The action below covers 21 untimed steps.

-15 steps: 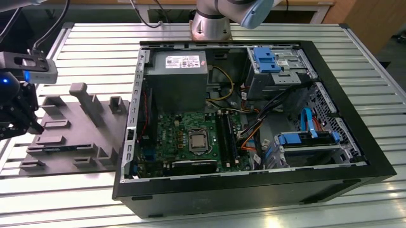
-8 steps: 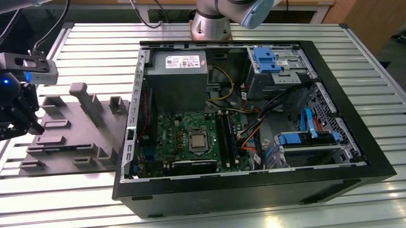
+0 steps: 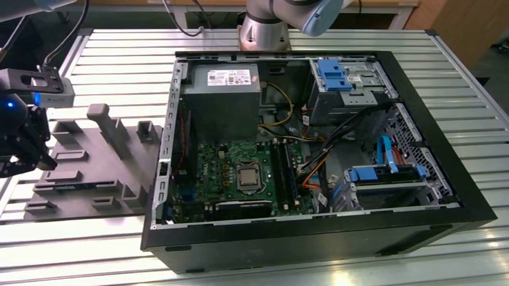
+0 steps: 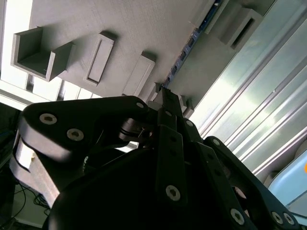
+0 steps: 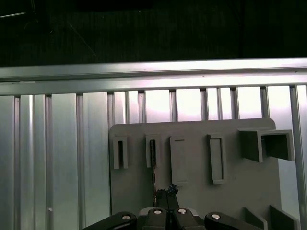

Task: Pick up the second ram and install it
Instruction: 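Pick up the second ram and move it above second insertion slot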

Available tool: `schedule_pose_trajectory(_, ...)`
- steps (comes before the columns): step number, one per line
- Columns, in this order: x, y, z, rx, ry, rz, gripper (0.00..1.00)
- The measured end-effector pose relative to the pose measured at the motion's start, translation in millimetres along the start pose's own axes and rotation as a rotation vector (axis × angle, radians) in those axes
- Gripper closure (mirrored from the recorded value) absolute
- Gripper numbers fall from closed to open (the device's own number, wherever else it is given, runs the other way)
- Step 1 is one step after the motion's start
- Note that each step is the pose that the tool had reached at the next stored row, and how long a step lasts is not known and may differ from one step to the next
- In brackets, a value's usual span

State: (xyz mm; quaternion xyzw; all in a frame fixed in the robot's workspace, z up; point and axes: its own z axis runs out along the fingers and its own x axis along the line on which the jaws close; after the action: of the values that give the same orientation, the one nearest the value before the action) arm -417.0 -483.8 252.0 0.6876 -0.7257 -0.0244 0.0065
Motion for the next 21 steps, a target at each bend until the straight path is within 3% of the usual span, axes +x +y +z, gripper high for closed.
schedule_pose_trajectory(21,0.2,-0.4,8.3,0.0000,0.0000,0.000,0.89)
